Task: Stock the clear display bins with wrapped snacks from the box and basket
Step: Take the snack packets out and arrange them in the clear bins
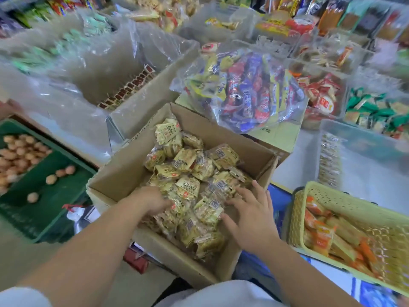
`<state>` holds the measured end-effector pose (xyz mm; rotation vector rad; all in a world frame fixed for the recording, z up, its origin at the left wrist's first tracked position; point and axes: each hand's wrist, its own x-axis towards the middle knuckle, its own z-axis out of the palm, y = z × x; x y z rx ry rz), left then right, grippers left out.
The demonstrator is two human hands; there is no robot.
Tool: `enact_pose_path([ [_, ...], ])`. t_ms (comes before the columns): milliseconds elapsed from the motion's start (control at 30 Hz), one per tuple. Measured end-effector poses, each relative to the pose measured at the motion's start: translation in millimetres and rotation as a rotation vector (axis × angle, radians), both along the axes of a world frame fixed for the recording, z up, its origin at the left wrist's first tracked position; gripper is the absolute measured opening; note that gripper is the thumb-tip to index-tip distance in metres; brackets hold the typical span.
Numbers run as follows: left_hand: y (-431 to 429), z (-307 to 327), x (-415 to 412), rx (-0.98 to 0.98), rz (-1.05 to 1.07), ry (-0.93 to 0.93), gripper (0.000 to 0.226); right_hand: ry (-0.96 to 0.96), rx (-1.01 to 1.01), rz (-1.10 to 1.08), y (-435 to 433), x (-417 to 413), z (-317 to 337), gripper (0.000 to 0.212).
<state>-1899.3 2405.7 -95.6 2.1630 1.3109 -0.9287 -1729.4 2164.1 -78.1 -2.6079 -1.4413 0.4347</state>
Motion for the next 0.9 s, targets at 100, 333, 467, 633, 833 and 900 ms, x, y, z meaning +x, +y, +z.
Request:
enact_pose_path([
  [100,7.3,-17.3,12.1,-0.026,-0.071,0.089,0.084,-0.020,-0.004,-0.020,0.7,0.3,0.0,0.059],
  [333,3.4,-52.3,12.4,-0.060,-0.180,0.216,0.086,-0.053,-0.038,-0.035,2.6,-2.5,2.2,0.058],
  [467,2.2,-45.6,15.4,-0.082,-0.220,0.172,0.074,-0.049,-0.038,-0.037,3.2,-2.4,3.0,0.057],
  [633,-5.1,-34.7,22.1,-0.142,-0.082,0.024,0.078,-0.041,-0.040,-0.050,4.0,-3.8,4.4,0.054],
  [833,4.4,-5.8,15.4,-0.190,0.009,-0.227,0.092,-0.043,-0.059,-0.054,2.7,-2.7,4.8,0.053],
  [900,14.0,4.5,5.6,-0.223,0.069,-0.326,0.089,-0.041,-0.070,-0.051,3.2,-2.6,6.1,0.051],
])
